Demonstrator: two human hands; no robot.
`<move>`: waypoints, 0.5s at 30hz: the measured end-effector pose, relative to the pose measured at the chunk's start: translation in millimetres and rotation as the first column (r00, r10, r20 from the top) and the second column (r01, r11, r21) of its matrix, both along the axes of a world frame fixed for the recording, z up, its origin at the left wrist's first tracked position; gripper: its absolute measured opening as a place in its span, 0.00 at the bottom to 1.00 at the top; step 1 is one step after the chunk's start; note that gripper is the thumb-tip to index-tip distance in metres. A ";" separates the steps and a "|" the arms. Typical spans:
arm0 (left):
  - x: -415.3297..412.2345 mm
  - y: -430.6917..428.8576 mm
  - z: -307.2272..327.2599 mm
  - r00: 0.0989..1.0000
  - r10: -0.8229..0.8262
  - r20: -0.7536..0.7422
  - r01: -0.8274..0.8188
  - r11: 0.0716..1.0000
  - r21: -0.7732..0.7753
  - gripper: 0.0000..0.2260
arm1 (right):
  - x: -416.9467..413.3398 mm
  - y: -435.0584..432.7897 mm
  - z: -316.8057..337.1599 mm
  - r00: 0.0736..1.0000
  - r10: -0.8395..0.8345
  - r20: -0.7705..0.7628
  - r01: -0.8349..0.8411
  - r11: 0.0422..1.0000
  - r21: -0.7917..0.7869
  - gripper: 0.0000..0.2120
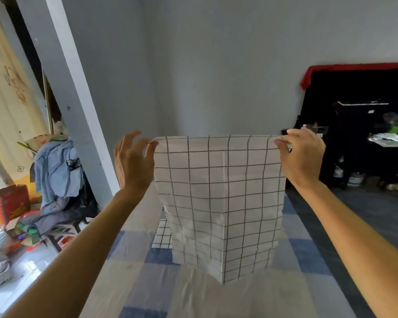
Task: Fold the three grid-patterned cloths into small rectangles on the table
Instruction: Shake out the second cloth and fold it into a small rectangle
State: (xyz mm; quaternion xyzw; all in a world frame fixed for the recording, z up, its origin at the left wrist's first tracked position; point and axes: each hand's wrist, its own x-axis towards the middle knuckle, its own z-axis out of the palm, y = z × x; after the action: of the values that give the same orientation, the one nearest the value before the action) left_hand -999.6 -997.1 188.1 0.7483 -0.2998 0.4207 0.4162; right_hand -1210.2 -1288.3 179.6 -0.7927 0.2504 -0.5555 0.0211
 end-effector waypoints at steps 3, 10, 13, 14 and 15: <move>14.5 -0.7 -13.2 0.999 -0.003 -0.038 0.003 1.000 -0.008 0.13 | 13.0 0.1 -13.1 0.998 -0.010 -0.055 0.010 1.000 0.005 0.10; 73.0 -34.1 -56.0 0.995 0.020 -0.097 -0.015 0.998 0.055 0.13 | 76.8 -41.4 -52.5 0.981 0.003 -0.193 0.011 0.997 0.073 0.12; 104.7 -60.3 -86.6 0.987 0.040 -0.156 -0.019 0.991 0.131 0.12 | 110.8 -68.3 -87.8 0.975 0.047 -0.219 -0.018 0.991 0.133 0.10; 114.6 -69.9 -99.1 0.984 0.044 -0.175 -0.016 0.988 0.156 0.11 | 120.4 -77.6 -101.4 0.971 0.062 -0.231 -0.025 0.987 0.159 0.10; 125.5 -81.7 -112.1 0.978 0.048 -0.202 -0.011 0.984 0.180 0.11 | 130.4 -89.5 -115.3 0.967 0.077 -0.243 -0.031 0.982 0.188 0.10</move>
State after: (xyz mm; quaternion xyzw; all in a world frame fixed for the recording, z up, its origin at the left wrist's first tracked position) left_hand -874.2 -1078.8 76.0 0.8263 -0.2802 0.3189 0.3701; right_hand -1079.8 -1377.7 64.3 -0.8573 0.2793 -0.4256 0.0774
